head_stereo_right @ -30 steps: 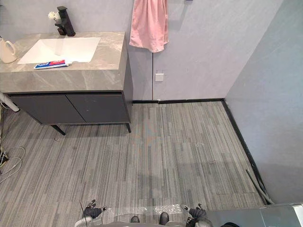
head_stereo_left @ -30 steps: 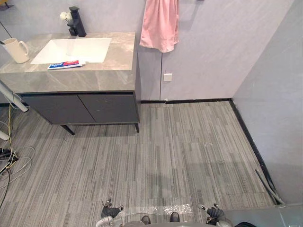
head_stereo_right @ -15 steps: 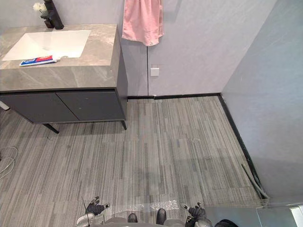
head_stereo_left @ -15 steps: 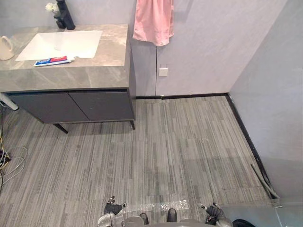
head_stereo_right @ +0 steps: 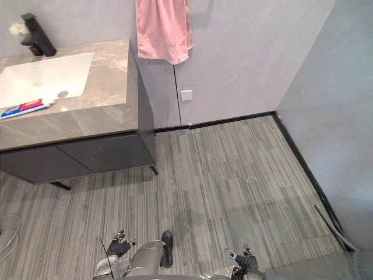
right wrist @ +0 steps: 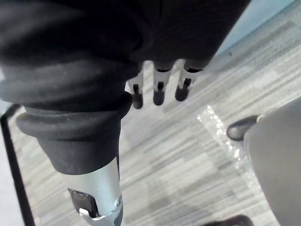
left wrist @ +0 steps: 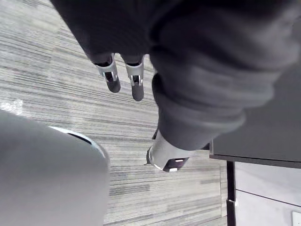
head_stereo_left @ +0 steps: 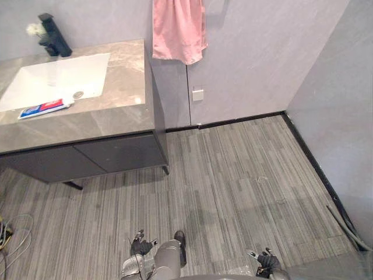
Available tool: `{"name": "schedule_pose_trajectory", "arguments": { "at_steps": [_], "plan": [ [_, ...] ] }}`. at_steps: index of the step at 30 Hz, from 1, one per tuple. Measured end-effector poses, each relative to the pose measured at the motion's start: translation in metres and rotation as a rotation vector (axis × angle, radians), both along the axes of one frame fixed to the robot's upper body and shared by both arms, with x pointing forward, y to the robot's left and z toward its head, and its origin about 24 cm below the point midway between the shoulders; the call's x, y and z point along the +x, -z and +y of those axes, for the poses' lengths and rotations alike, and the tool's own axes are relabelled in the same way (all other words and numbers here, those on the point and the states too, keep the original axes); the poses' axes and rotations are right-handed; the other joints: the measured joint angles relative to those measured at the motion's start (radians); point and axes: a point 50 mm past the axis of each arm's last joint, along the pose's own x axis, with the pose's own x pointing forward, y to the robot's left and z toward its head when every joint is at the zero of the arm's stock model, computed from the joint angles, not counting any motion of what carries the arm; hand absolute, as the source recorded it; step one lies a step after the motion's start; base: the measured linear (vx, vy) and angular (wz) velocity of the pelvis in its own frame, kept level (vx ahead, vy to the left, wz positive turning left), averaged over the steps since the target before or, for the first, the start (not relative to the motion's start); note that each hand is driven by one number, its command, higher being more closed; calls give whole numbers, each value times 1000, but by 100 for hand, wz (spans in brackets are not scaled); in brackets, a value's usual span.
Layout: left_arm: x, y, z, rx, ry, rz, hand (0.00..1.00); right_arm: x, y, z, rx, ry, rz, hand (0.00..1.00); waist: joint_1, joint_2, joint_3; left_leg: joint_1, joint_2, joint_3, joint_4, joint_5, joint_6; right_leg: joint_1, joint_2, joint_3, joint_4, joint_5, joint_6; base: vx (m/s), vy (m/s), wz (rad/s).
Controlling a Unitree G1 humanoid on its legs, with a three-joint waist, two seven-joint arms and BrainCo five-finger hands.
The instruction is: Organize washtable
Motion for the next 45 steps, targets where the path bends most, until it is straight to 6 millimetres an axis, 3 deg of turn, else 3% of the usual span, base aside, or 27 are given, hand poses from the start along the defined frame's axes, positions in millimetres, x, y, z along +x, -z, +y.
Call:
{"name": "schedule_pose_trajectory", "arguments": {
  "at_steps": [1,3,4,5,7,8,10,13,14,15,16,17,20,21,22,23,26,27,29,32,34,35,36,38,40,43,45],
  "plan": [
    [0,0,5,11,-1,5,0,3,-1,8,18,-2,-15,0,1,-27,-3,38,-14,48,-3,-18,33,-51,-27,19,135,0,2,467,295,-47],
    [3,-1,4,12,7,2,0,7,-2,11,18,-17,-29,0,2,-35,-4,101,-29,84,-12,-49,60,-119,-48,31,320,30,46,421,260,-52],
    [3,0,2,10,19,6,0,12,-4,13,11,-44,-48,0,1,-33,-1,160,-35,102,-30,-75,71,-179,-55,31,491,59,93,416,262,-53],
    [5,0,0,3,26,10,0,17,-7,14,3,-64,-71,0,0,-26,3,215,-35,112,-45,-99,70,-246,-59,3,654,57,93,335,212,-52],
    [7,0,-4,-4,34,9,0,21,-9,14,-3,-77,-89,0,-5,-16,10,287,-33,126,-83,-115,66,-320,-74,-88,764,48,78,245,105,-32],
    [10,0,-8,-13,42,6,0,24,-10,15,-4,-81,-97,0,-4,-15,15,349,-23,135,-114,-123,61,-363,-87,-191,760,30,53,329,94,-17],
    [10,1,-12,-20,55,12,0,26,-10,15,-4,-83,-97,0,-8,-15,16,406,-12,136,-149,-123,60,-388,-87,-277,682,15,48,266,23,5],
    [7,3,-13,-17,75,30,0,35,-11,17,1,-100,-100,0,-32,-11,18,455,13,124,-180,-139,27,-429,-59,-349,406,42,28,350,-82,19],
    [6,4,-12,-12,83,34,0,37,-10,18,0,-109,-92,0,-33,-11,18,464,14,117,-178,-148,11,-436,-36,-340,287,106,14,399,-200,16],
    [6,3,-11,-4,99,36,0,36,-9,18,-2,-123,-81,0,-34,-19,19,478,2,95,-176,-162,-13,-435,-23,-315,176,229,-14,277,-153,22],
    [7,3,-10,1,101,36,0,35,-8,19,-2,-129,-77,0,-35,-30,20,489,-10,80,-177,-169,-23,-434,-20,-295,152,301,-28,363,-216,19],
    [8,4,-15,-10,108,43,0,42,-11,9,-32,-146,-86,0,-37,4,31,509,19,45,-177,-177,-38,-430,1,-291,198,284,-30,273,-177,10],
    [6,7,-24,-30,122,56,0,45,-12,5,-43,-152,-83,0,-48,45,35,488,66,-28,-104,-164,-60,-409,43,-298,198,202,-44,346,-264,0],
    [6,7,-24,-31,119,54,0,45,-11,5,-43,-151,-80,0,-53,45,35,458,75,-45,-26,-165,-62,-392,53,-304,190,192,-49,288,-262,13],
    [8,5,-20,-28,98,42,0,42,-11,4,-45,-150,-74,0,-57,50,40,376,111,-87,186,-145,-87,-338,79,-321,160,172,-57,341,-275,14],
    [14,1,-20,-32,72,9,0,39,-10,3,-48,-146,-73,0,-51,54,60,275,168,-117,452,-62,-102,-256,119,-331,124,153,-79,333,-240,5],
    [23,-4,-20,-25,81,-35,0,38,-10,7,-39,-140,-73,0,-28,42,67,149,201,-81,603,-67,-97,-169,140,-323,74,130,-100,228,-101,-11],
    [25,-6,-20,-25,81,-47,0,37,-9,8,-35,-136,-72,0,-26,39,69,125,197,-65,579,-75,-88,-156,138,-322,57,130,-98,287,-45,-8],
    [27,-7,-21,-24,86,-58,0,37,-9,10,-20,-121,-75,0,-23,34,70,83,152,-21,344,-105,-78,-115,113,-315,18,134,-65,315,35,-5],
    [29,-8,-23,-25,92,-67,0,36,-9,10,-17,-111,-72,0,-19,34,72,86,85,-6,-15,-73,-75,-68,70,-314,-8,111,-20,314,159,6],
    [30,-9,-23,-24,96,-72,0,32,-7,10,-16,-109,-59,0,2,30,65,122,55,14,-88,36,-24,-43,46,-295,-19,95,12,291,177,-4],
    [30,-8,-21,-16,102,-69,0,28,-5,14,-4,-111,-44,0,4,6,56,145,30,30,-104,37,-13,-34,22,-283,-33,94,20,403,217,-7],
    [29,-9,-17,-5,102,-67,0,29,-4,21,12,-121,-48,0,5,-7,53,137,18,43,-70,10,26,-25,6,-273,-45,100,32,466,253,-13],
    [28,-8,-13,5,102,-59,0,28,-4,26,25,-120,-45,0,25,-13,52,160,7,81,-35,-33,42,-19,-20,-232,-13,103,39,352,203,-33],
    [24,-6,-14,1,103,-39,0,28,-4,25,23,-122,-50,0,27,-6,50,228,-11,102,-59,-79,57,-72,-50,-202,169,94,54,309,217,-40],
    [22,-5,-14,1,111,-28,0,32,-8,23,12,-125,-82,0,17,-16,50,321,-52,89,-77,-150,78,-264,-112,-173,636,112,62,265,159,6],
    [20,-3,-15,-2,111,-15,0,32,-8,23,10,-125,-84,0,12,-18,48,391,-62,62,-103,-159,85,-303,-116,-196,713,64,71,344,77,52]
  ]
}}
